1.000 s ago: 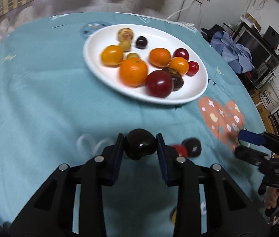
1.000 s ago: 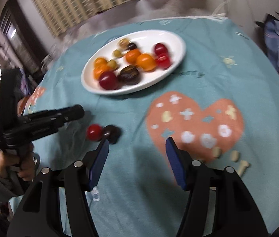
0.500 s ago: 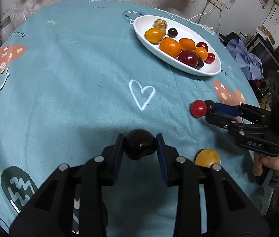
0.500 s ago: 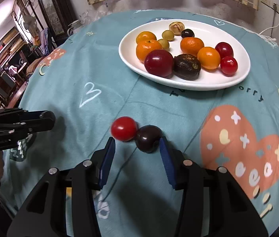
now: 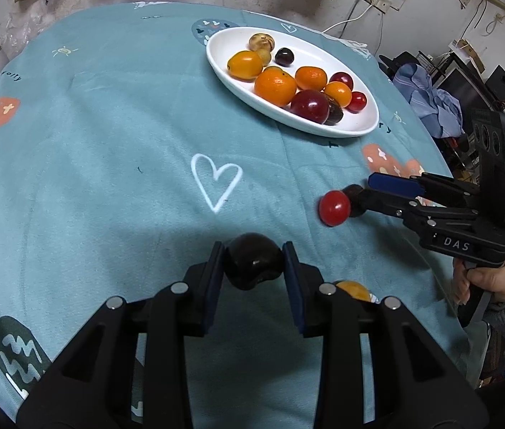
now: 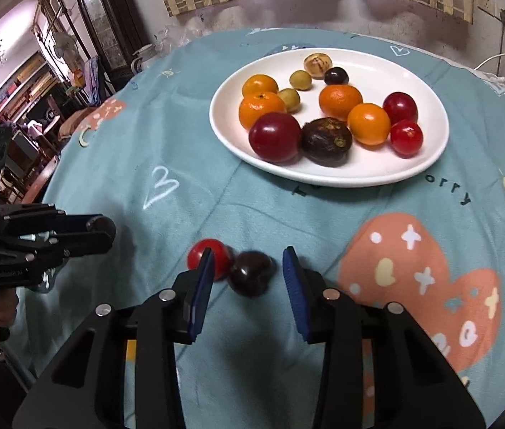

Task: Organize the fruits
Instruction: 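Carry both dark plums onto the white plate and open both grippers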

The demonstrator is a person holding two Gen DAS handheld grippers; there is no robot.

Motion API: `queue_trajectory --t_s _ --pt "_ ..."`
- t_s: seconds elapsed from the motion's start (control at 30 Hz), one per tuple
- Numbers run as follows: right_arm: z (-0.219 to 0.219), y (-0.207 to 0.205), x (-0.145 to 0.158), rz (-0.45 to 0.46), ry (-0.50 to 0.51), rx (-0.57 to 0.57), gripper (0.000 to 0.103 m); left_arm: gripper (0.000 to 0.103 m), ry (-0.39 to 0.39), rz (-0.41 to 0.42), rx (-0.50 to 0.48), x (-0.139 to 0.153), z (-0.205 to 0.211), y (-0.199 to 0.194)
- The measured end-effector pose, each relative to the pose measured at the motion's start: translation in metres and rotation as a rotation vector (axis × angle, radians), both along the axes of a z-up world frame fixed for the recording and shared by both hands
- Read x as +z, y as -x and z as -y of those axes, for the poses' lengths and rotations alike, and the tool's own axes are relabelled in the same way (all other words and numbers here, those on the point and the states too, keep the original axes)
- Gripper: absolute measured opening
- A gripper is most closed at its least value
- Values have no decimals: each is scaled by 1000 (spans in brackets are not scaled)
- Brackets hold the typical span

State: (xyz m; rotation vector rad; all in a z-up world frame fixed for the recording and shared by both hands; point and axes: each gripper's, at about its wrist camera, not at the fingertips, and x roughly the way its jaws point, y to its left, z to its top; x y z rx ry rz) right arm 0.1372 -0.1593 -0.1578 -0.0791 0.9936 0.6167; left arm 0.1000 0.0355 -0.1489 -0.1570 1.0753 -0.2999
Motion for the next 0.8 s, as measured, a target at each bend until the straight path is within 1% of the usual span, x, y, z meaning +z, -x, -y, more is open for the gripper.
queue_trajectory --t_s 0.1,0.3,0.4,0.47,0.67,0.8 --pt "-2 1 -4 -4 20 19 40 33 -1 -4 -5 -2 1 -1" --pt "-4 -2 -13 -22 2 3 40 33 -5 -11 0 -3 1 -1" --pt "-5 -5 -14 -29 -9 -1 32 33 -5 -16 4 -5 0 -2" --pt "-6 -5 -15 -32 -11 -5 30 33 -3 -19 4 -6 0 -3" --pt "2 2 -13 -66 -53 -77 28 33 -5 -17 -14 -5 6 -4" --pt "14 29 -6 -83 -107 -125 28 33 -2 -11 -26 -2 11 -2"
